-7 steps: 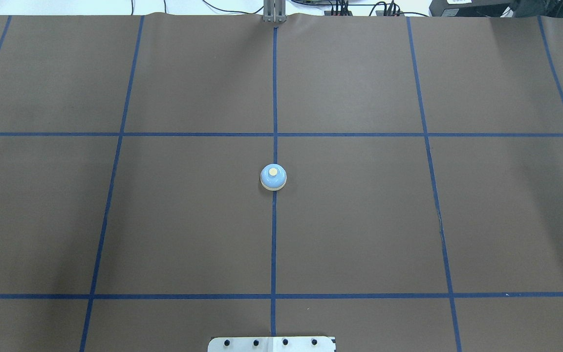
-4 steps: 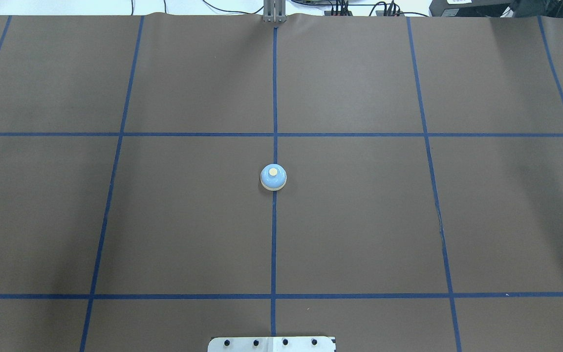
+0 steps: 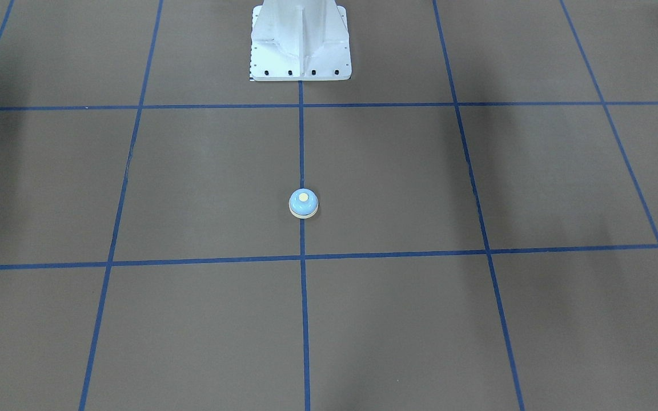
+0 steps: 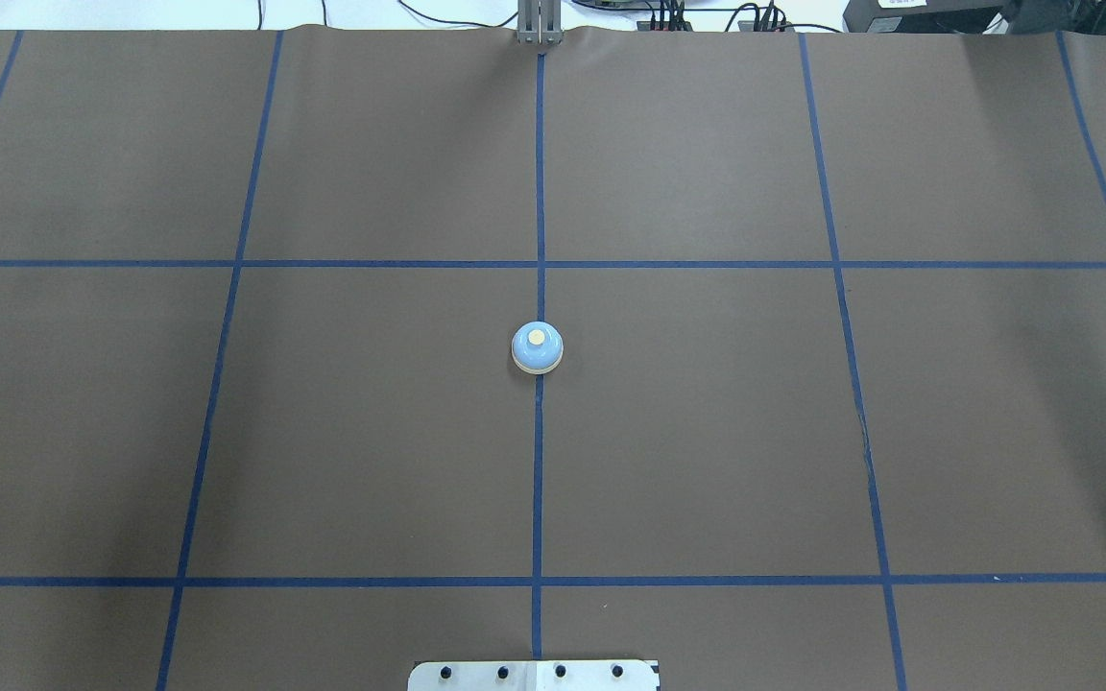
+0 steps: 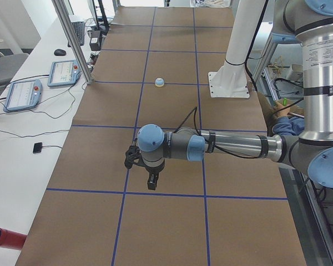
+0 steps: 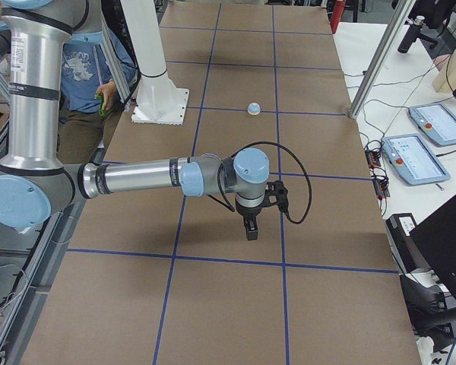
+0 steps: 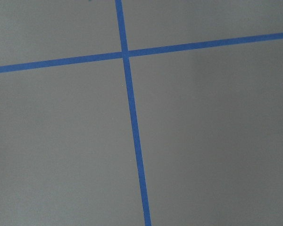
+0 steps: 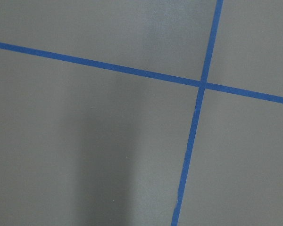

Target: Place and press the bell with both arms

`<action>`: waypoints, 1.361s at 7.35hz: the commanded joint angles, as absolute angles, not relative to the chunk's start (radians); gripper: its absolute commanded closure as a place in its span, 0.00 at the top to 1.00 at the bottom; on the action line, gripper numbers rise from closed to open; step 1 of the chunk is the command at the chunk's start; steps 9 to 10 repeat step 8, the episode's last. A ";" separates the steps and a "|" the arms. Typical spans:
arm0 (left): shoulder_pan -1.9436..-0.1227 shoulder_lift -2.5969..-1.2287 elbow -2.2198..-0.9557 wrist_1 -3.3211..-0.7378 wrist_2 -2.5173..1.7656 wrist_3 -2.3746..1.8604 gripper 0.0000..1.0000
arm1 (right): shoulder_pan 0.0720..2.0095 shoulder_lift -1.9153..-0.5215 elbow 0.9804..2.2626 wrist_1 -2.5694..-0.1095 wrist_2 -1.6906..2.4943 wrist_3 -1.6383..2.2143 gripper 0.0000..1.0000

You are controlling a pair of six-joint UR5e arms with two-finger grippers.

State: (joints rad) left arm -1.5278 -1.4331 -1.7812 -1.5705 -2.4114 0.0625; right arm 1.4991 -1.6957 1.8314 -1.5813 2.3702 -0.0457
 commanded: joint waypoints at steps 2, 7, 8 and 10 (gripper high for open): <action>-1.528 -1.431 -1.808 -1.566 -2.417 0.061 1.00 | 1.499 -1.692 1.827 -1.572 2.375 -0.046 1.00; -1.528 -1.425 -1.822 -1.565 -2.410 0.061 1.00 | 1.499 -1.678 1.827 -1.572 2.385 -0.052 1.00; -1.528 -1.425 -1.827 -1.565 -2.411 0.061 1.00 | 1.499 -1.680 1.825 -1.572 2.388 -0.052 1.00; -1.528 -1.425 -1.827 -1.565 -2.411 0.061 1.00 | 1.499 -1.680 1.825 -1.572 2.388 -0.052 1.00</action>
